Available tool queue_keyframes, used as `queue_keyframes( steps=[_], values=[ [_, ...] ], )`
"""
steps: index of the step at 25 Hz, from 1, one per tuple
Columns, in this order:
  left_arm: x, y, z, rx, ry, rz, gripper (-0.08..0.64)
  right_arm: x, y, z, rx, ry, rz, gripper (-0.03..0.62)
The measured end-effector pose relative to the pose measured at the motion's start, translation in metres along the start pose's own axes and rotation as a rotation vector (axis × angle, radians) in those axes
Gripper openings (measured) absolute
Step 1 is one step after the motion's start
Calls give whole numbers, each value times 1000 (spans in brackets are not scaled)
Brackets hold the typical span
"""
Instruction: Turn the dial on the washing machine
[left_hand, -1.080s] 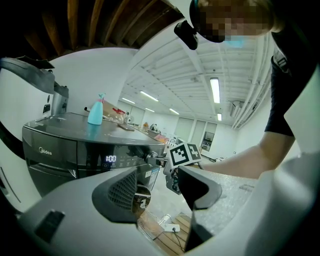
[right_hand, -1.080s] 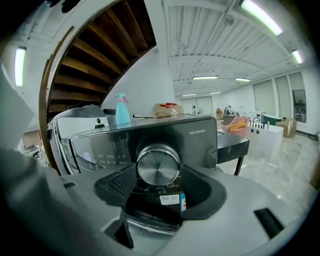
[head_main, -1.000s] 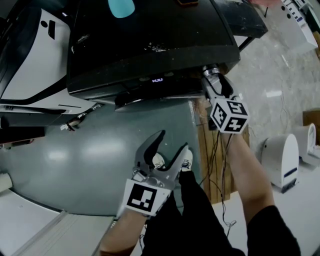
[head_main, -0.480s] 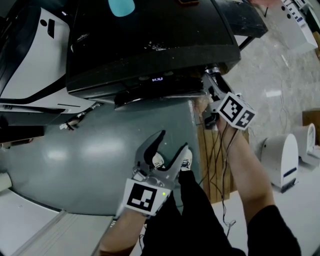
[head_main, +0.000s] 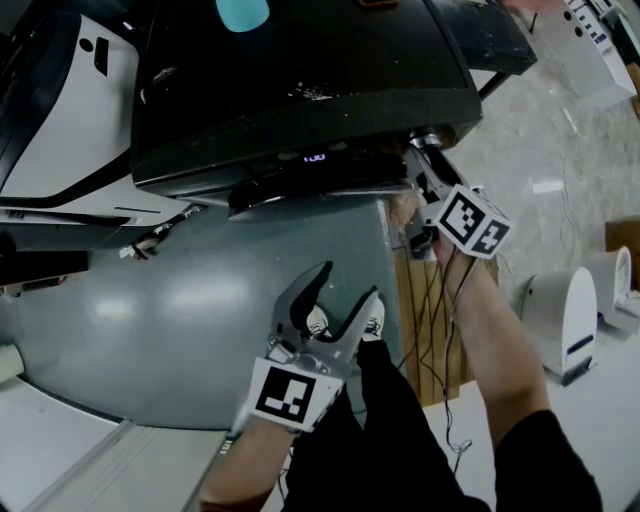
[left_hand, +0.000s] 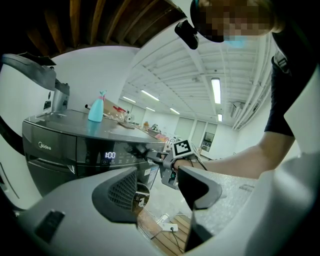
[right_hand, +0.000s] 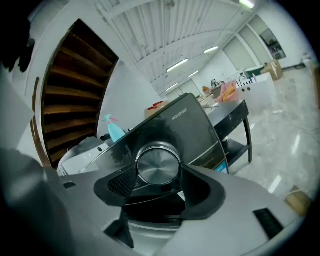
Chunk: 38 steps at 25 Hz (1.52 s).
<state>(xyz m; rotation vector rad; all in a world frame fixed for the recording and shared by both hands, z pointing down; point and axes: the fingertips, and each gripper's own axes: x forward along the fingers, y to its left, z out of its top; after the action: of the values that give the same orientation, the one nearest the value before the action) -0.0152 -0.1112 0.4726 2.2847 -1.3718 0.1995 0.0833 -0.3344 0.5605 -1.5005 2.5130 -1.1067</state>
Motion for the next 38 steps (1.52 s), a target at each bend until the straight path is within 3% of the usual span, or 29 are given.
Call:
queue_keyframes(
  steps=[5,7,11,19,23,26,27,38],
  values=[
    [1,0,-2,-4,4,-1,238,-1,-3,-7,-395,59,-84,273],
    [1,-1,-2,-6,3,1,238,-2,-1,-8,-490,69,-95,283],
    [1,-1,1,-1,1,4,238,-9,-3,-11,-457,72,-86,299],
    [-4,-9,27,28,-27,24,238,-32,19,19,-404,11,-33,244],
    [-13,-13,47,46,-49,50,238,-50,43,43,-401,-29,24,161],
    [-20,-15,61,66,-61,77,238,-66,64,58,-434,-45,57,6],
    [-22,-17,66,72,-66,85,238,-72,72,62,-449,-50,71,-5],
    [-60,-37,125,133,-166,184,238,-142,147,98,-525,-68,254,-3]
  ],
)
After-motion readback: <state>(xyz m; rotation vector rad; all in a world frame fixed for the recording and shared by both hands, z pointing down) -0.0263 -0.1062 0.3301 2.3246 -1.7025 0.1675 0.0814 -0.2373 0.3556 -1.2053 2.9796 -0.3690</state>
